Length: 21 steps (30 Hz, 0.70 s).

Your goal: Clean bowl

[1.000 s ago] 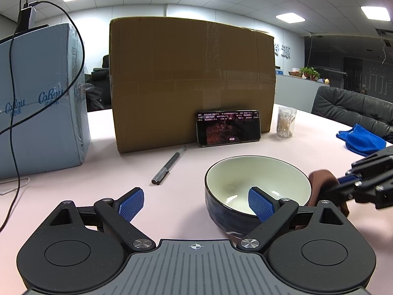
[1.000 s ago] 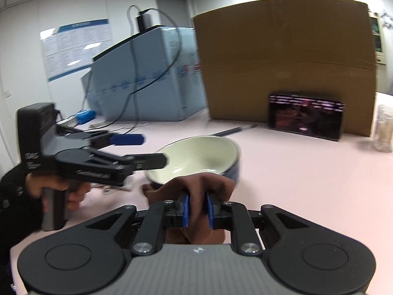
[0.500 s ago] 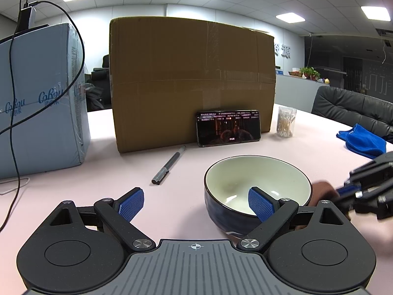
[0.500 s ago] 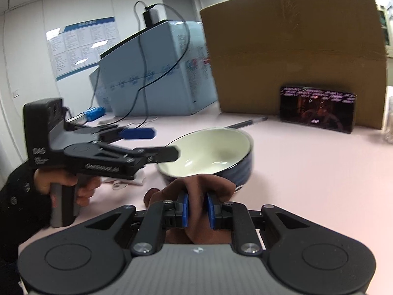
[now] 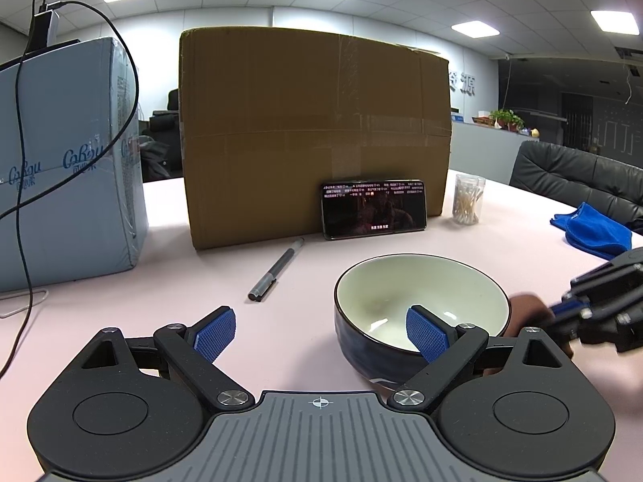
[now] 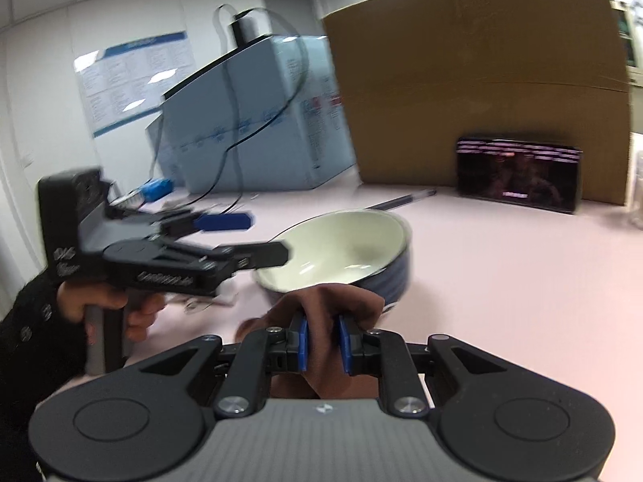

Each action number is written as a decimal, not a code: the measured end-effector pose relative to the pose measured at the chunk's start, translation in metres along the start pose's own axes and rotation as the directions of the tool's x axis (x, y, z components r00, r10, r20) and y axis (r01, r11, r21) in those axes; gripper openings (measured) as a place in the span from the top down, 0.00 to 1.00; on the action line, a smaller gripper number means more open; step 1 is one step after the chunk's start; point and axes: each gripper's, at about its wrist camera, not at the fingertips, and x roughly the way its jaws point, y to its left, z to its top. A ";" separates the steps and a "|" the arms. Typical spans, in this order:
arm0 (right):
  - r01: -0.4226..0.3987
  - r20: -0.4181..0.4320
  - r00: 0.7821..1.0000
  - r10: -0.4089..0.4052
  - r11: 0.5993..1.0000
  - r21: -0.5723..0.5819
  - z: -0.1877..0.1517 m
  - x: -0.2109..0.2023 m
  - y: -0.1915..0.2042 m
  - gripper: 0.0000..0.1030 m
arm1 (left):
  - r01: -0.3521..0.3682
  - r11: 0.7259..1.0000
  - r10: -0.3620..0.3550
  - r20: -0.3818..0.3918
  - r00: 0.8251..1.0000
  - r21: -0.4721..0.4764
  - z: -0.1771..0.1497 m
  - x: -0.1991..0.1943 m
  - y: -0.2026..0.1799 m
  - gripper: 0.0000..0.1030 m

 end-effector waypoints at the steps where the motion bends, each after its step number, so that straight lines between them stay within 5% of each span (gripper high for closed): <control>1: 0.004 0.003 1.000 -0.004 1.000 0.008 0.000 0.000 -0.002 0.81 | -0.001 1.000 0.001 0.000 1.000 0.001 0.000 0.000 0.000 0.09; 7: -0.060 -0.025 0.998 0.058 0.995 -0.075 -0.004 0.003 0.017 0.83 | -0.008 1.000 0.008 -0.002 1.000 0.009 0.000 0.000 -0.002 0.09; 16: 0.058 0.037 0.998 -0.055 0.995 -0.076 -0.003 -0.003 0.009 0.88 | -0.010 1.000 0.010 0.004 1.000 0.019 0.000 -0.001 -0.004 0.09; 21: 0.011 0.012 1.000 -0.009 0.984 -0.176 -0.008 0.000 0.028 0.88 | -0.012 1.000 0.012 0.002 1.000 0.025 0.000 -0.001 -0.005 0.09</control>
